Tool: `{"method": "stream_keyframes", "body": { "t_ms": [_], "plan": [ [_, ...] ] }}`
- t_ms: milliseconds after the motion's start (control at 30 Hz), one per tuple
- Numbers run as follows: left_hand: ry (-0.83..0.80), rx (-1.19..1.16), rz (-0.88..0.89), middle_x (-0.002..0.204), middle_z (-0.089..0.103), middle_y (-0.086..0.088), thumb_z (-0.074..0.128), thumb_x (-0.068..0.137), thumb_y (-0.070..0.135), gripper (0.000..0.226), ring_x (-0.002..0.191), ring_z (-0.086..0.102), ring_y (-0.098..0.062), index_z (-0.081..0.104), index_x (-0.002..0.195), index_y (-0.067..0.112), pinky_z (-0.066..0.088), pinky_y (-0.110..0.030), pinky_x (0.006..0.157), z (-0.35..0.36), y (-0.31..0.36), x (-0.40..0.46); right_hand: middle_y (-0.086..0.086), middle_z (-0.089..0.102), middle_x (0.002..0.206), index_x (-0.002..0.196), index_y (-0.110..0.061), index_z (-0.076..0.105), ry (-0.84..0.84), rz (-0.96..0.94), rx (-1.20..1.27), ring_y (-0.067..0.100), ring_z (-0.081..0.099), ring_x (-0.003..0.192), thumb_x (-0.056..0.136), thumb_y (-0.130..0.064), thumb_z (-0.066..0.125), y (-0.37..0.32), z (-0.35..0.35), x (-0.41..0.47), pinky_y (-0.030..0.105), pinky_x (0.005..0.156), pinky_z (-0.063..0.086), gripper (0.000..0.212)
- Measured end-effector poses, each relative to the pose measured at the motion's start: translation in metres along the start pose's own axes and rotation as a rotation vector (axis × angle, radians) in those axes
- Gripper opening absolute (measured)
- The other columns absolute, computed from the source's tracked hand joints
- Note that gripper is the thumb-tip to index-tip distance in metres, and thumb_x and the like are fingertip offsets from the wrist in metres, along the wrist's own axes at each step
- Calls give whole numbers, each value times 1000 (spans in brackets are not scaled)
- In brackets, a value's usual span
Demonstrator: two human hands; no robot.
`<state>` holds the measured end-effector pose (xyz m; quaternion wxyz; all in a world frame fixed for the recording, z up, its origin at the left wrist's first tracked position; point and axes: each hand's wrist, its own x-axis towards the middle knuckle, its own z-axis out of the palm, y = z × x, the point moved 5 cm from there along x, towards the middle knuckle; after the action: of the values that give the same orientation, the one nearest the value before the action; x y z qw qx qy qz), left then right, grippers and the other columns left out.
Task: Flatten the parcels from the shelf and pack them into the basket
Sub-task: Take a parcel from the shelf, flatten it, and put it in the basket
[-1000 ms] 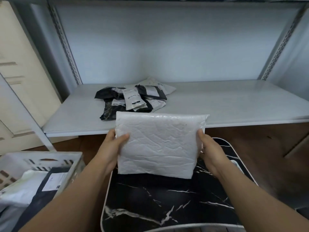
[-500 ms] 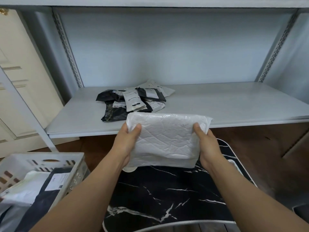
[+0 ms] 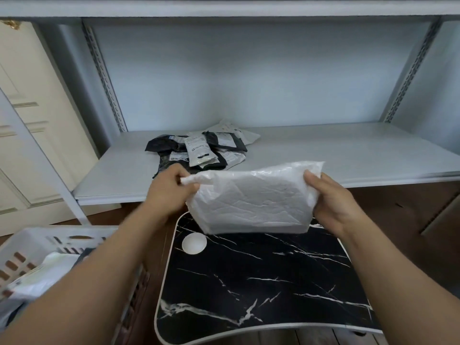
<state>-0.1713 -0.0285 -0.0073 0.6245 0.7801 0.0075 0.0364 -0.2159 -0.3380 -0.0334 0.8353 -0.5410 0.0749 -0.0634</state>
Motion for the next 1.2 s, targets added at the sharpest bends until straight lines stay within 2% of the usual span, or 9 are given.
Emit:
{"method": "stream_keyframes", "body": {
  "t_ms": [67, 167, 300, 433, 633, 767, 933, 1033, 1200],
  "plan": [
    [-112, 79, 51, 72, 62, 0, 65, 83, 1, 20, 70, 56, -17, 52, 76, 14, 50, -22, 57, -3, 1, 1, 7, 74, 93, 94, -10, 72, -90, 97, -55, 23, 69, 85, 68, -24, 73, 0, -3, -5, 32, 71, 58, 30],
    [-83, 380, 111, 73, 56, 0, 71, 83, 12, 21, 70, 50, -18, 51, 76, 15, 39, -28, 59, -5, 4, 3, 6, 72, 87, 92, -3, 69, 37, 64, -362, 22, 65, 79, 82, -17, 72, -2, -13, -3, 31, 67, 50, 17],
    [-76, 697, 316, 73, 56, -1, 68, 85, 12, 18, 70, 52, -21, 50, 79, 14, 40, -30, 60, -5, 18, -2, 1, 69, 77, 82, -11, 66, -24, -15, -587, 18, 61, 74, 85, -12, 69, -9, -4, -2, 26, 62, 48, 5],
    [138, 748, 434, 73, 50, 3, 63, 83, 9, 19, 67, 47, -17, 47, 76, 17, 34, -31, 56, -10, 15, -14, 2, 56, 68, 72, -10, 58, 24, -140, -751, 12, 48, 61, 78, 0, 72, -5, -4, -2, 25, 56, 37, 18],
    [-365, 1272, 360, 97, 46, 2, 56, 79, 6, 22, 95, 49, -21, 43, 78, 24, 45, -35, 77, 21, -95, -39, 1, 67, 83, 72, -20, 68, -99, 36, -1053, -2, 57, 65, 78, 19, 59, 78, -43, -22, 6, 59, 40, 41],
    [-837, 1315, -93, 126, 48, 0, 72, 78, 25, 45, 116, 49, -20, 56, 120, 24, 42, -27, 96, 32, -179, -67, 5, 66, 120, 102, -18, 72, -236, 493, -1393, 16, 61, 106, 89, 7, 45, 151, -75, -40, 16, 87, 45, 39],
    [-495, 1096, -180, 135, 47, -3, 64, 87, 37, 55, 119, 49, -18, 47, 135, 18, 40, -27, 99, 35, -190, -48, 9, 60, 128, 129, -10, 54, -50, 455, -1371, 22, 56, 109, 92, -28, 60, 165, -71, -33, 25, 81, 38, 42],
    [-343, 940, -339, 138, 47, -8, 64, 87, 36, 65, 121, 50, -23, 36, 141, 11, 40, -29, 96, 37, -199, -38, 14, 53, 135, 140, -6, 41, 103, 476, -1252, 29, 52, 120, 89, -31, 66, 175, -71, -21, 30, 93, 39, 62],
    [-322, 943, -473, 129, 54, -10, 56, 91, 37, 51, 116, 53, -26, 41, 130, 8, 40, -29, 86, 45, -226, -37, 14, 55, 131, 139, -7, 38, 135, 547, -1291, 31, 53, 118, 92, -37, 59, 197, -65, -14, 35, 95, 42, 59]
  ]
}}
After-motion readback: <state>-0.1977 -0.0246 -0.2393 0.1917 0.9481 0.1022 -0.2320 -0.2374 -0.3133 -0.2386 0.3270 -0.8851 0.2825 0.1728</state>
